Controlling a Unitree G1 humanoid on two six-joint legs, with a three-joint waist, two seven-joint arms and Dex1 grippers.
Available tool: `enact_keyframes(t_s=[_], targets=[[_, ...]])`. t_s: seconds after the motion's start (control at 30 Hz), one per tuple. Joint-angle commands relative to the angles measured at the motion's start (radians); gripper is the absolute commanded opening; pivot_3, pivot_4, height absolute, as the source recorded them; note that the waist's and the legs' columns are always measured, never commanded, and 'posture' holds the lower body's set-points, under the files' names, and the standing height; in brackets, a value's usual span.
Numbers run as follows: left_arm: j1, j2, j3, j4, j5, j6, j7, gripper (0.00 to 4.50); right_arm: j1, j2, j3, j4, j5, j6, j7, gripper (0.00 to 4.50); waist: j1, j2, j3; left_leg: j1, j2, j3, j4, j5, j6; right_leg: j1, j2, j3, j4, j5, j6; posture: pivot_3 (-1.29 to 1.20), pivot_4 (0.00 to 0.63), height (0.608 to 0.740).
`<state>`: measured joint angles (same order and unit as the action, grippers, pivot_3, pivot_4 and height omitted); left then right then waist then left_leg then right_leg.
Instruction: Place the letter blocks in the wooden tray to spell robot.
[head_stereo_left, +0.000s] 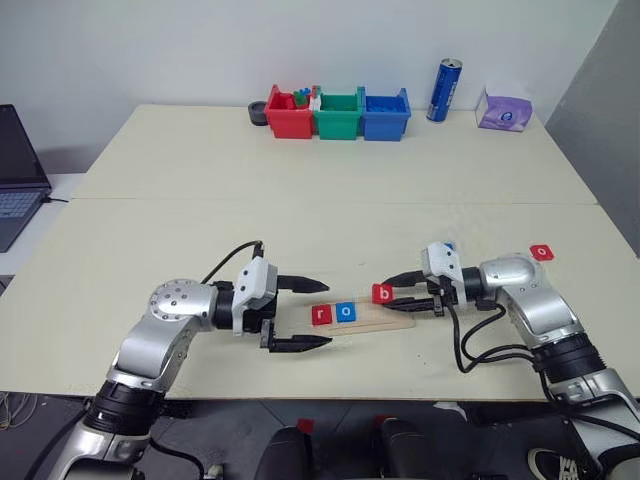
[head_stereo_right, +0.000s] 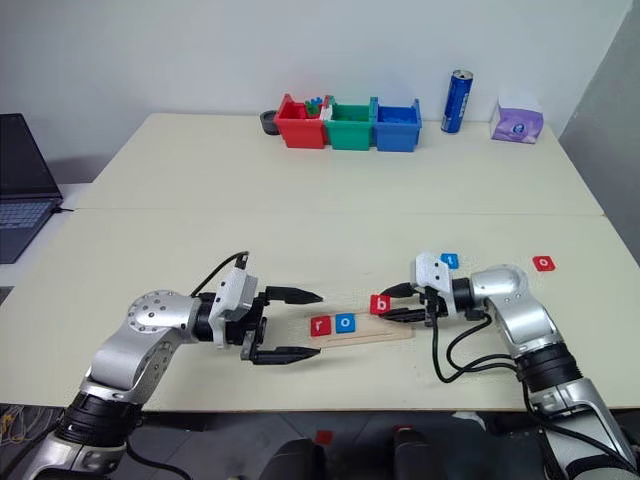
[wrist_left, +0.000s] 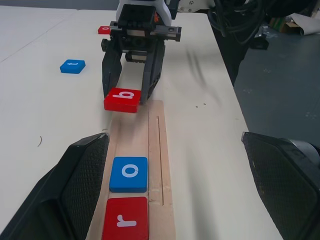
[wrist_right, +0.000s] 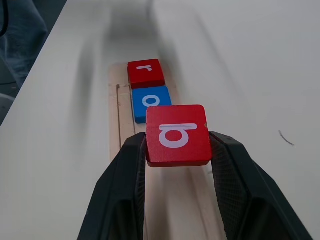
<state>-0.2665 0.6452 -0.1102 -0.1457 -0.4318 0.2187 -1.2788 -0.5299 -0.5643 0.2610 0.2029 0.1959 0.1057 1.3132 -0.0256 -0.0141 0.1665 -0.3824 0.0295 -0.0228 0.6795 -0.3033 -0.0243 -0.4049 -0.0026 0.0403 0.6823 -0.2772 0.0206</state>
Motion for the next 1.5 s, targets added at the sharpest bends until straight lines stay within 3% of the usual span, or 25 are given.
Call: enact_keyframes(t_s=[0.03,0.57,1.47,1.5], targets=[[0.002,0.012,0.029,-0.052,-0.024,0.01,0.013,4.5,-0.009,0.003,0.005,-0.014,-0.005,-0.031,0.017,1.46,0.0,0.0,0.0,0.0,0.0,0.0,0.0,0.0,0.0,0.0,0.0,0.0,0.0,0.0,0.0,0.0,0.15,0.74],[0.006,0.024,0.035,-0.012,-0.014,-0.02,-0.009,4.5,-0.041,0.081,0.042,0.073,-0.062,-0.066,-0.011,1.46,-0.002,0.0,0.0,0.0,0.0,0.0,0.0,0.0,0.0,0.0,0.001,-0.001,0.0,0.0,0.0,0.0,0.15,0.74],[-0.007,0.016,0.028,-0.015,-0.012,-0.022,0.02,4.5,-0.076,0.104,0.059,0.174,-0.111,-0.152,0.014,1.46,-0.003,0.0,0.0,0.0,0.0,0.0,0.0,0.0,0.0,0.0,0.001,0.0,0.0,0.0,0.0,0.0,0.15,0.74],[-0.007,0.016,0.028,-0.015,-0.012,-0.022,0.02,4.5,-0.077,0.103,0.058,0.176,-0.111,-0.153,0.014,1.81,-0.003,0.0,0.0,0.0,0.0,0.0,0.0,0.0,0.0,0.0,0.001,0.0,0.0,0.0,0.0,0.0,0.15,0.74]])
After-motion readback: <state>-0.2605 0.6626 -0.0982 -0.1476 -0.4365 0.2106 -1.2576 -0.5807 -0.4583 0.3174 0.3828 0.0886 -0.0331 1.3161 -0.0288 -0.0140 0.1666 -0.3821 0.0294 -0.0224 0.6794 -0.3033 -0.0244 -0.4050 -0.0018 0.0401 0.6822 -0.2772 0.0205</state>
